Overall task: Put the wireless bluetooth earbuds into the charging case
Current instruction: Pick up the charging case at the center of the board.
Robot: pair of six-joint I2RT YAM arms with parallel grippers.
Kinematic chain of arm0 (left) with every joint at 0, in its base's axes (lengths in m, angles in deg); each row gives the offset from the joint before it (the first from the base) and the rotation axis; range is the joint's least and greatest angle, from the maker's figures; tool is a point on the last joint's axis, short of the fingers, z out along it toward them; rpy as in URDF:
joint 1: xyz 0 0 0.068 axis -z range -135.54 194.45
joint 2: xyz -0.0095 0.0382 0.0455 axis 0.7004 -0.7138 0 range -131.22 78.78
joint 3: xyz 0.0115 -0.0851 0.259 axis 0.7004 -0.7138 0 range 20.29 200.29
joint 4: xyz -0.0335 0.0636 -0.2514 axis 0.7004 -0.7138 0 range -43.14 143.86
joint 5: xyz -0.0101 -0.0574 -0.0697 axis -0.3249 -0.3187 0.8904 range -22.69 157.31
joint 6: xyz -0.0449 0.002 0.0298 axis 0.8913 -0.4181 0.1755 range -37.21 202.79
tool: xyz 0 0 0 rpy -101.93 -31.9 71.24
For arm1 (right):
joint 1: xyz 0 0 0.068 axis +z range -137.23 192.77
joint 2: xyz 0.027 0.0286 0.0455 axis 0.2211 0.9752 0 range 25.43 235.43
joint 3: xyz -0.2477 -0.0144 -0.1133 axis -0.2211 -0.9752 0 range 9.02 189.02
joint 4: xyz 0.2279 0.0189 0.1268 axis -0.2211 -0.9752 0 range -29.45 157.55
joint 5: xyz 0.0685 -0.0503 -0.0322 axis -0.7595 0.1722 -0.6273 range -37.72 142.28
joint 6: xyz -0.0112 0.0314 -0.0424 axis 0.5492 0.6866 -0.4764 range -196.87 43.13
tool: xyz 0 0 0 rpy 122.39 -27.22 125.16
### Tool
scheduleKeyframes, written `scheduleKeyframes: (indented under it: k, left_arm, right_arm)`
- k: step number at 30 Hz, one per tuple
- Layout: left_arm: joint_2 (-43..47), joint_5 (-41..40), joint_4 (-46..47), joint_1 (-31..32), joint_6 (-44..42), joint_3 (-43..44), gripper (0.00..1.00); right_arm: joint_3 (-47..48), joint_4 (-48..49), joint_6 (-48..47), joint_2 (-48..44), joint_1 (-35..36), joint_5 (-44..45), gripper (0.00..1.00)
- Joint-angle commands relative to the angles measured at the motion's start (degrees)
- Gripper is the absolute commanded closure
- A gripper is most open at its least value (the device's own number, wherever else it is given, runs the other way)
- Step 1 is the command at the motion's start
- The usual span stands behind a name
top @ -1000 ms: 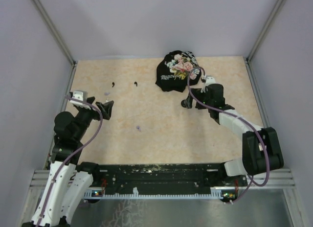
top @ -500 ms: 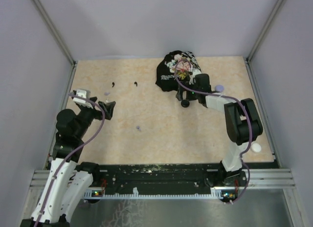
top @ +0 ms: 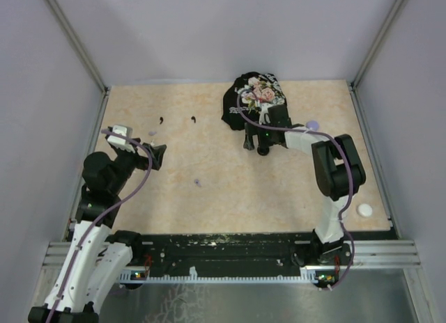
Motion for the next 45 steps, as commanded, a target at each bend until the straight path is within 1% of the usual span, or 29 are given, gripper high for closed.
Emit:
scheduleKeyframes:
  k: [1,8,12,16,19,22,27,30,36,40,45]
  left_arm:
    - [-0.17,1.48,0.78,-0.16,-0.7,0.25,0.0]
    - [0.09,1.88,0.68,-0.16,-0.64,0.16,0.0]
    - [0.27,2.04,0.66,-0.11,-0.63,0.16,0.0]
    - [0.52,2.25,0.68,-0.11,-0.48,0.07,0.0]
    - [0.62,2.19,0.79,-0.07,-0.39,0.07,0.0]
    - [0.79,2.03,0.76,-0.07,-0.38,0.07,0.0]
    - [0.89,1.93,0.73,-0.07,-0.15,0.07,0.0]
    - [0.88,1.84,0.69,0.02,-0.1,0.07,0.0]
    - [1.02,1.16,0.44,0.35,-0.01,0.05,0.0]
    - [1.06,0.96,0.4,0.46,0.01,-0.05,0.0]
    - [0.98,0.36,0.23,0.67,-0.06,-0.02,0.0]
  right_arm:
    - [3.62,-5.17,-4.5,-0.33,2.38,-1.48,0.08]
    - [3.78,-10.91,-8.27,-2.48,6.88,4.11,0.09]
    - [3.37,-14.1,-9.17,-3.91,10.43,8.99,0.09]
    - [-0.51,-11.63,-7.3,-9.7,13.61,16.99,0.09]
    - [-4.43,-8.37,-1.9,-15.15,14.48,22.61,0.09]
    - [-9.71,-5.67,6.16,-19.83,14.67,28.82,0.08]
    - [-14.61,-4.47,17.83,-23.44,15.48,38.63,0.08]
    - [-15.49,-4.44,23.57,-23.03,16.08,42.39,0.08]
    - [-15.68,-3.27,33.03,-19.27,17.4,46.66,0.09]
    - [-14.33,-3.13,37.98,-15.62,18.26,47.34,0.15]
    - [-13.43,-3.76,42.68,-11.28,19.39,50.84,0.19]
